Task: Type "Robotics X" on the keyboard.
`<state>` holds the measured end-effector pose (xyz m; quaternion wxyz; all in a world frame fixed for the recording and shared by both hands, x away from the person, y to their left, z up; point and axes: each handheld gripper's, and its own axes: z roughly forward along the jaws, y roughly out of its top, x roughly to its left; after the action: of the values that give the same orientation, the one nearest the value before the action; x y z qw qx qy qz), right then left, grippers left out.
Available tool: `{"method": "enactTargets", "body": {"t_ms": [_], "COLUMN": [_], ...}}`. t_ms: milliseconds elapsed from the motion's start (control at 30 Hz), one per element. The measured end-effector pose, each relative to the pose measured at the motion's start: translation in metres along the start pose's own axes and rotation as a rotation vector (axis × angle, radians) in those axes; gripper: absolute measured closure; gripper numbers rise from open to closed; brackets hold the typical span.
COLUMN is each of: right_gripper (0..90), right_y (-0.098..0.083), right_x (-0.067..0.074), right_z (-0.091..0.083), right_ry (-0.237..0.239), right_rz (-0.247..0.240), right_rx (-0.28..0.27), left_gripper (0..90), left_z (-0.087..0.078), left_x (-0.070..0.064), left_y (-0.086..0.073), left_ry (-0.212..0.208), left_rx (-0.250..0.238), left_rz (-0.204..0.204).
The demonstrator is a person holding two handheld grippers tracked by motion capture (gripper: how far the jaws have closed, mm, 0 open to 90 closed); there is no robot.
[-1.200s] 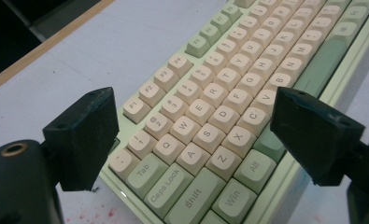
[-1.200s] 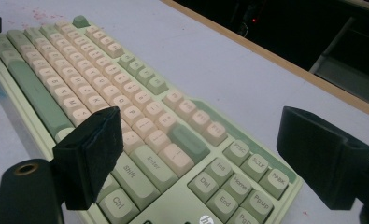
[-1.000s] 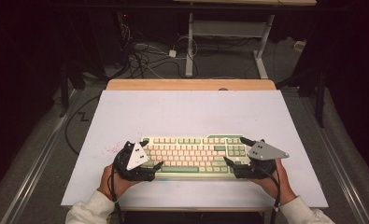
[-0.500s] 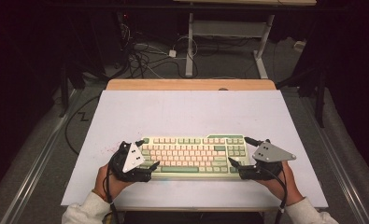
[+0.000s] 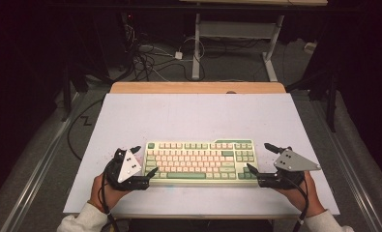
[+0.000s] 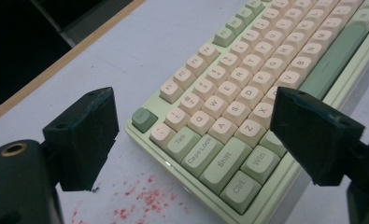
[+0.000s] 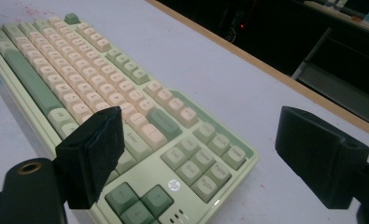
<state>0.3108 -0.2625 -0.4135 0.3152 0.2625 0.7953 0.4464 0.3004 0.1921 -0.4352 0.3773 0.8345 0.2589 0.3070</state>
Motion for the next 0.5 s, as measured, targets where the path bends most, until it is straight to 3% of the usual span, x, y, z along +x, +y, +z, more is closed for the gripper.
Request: {"method": "enactTargets", "body": {"t_ms": [500], "right_gripper": [16.0], "right_y": [-0.014], "right_x": [-0.011], "right_z": [-0.014], "right_ry": [-0.056], "right_rz": [0.007], "right_rx": [0.006], "left_gripper": [14.6], "left_z": [-0.008], "left_x": [0.004], "left_y": [-0.013], "left_ry": [-0.001], "left_rx": [0.010], "left_rz": [-0.006]}}
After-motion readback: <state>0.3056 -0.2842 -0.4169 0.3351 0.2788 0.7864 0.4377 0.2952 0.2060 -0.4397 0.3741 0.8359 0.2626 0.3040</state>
